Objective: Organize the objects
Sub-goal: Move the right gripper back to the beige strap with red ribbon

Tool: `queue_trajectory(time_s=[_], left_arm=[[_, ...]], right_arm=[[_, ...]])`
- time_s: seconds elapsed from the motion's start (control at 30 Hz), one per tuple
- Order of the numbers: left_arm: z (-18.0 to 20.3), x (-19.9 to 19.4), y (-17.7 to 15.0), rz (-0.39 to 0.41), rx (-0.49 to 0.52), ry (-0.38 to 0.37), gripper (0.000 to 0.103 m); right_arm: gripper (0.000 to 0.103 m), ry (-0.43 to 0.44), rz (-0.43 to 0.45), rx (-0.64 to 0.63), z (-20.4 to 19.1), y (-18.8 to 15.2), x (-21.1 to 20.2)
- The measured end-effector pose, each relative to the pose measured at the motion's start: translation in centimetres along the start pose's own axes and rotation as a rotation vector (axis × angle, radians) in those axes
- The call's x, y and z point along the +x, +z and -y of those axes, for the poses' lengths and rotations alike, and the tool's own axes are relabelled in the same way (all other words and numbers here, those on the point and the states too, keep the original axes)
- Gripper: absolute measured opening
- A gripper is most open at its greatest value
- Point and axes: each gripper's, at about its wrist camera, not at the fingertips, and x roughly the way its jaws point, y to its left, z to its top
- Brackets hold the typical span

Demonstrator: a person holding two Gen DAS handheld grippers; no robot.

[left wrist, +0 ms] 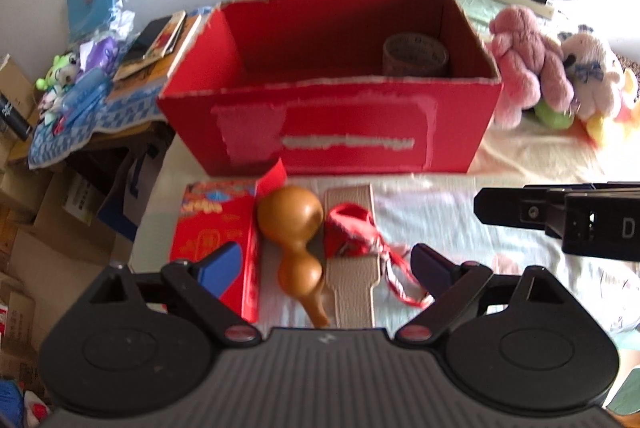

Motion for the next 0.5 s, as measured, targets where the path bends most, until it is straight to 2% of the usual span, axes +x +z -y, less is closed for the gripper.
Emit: queue_trajectory(time_s=[0.3,0.5], left_arm=[[0.2,1.4,-1.2,-0.039,0.025,0.003,0.092],[-1.1,2.1,-2.3,-0.041,0.032,-0.050,0.092]], right_arm=[[0.048,0.004,0.007,0.080,0.7,-2.8,0.9],[0.048,-0.005,0.013,0.115,1.2,-4.2,1.5]])
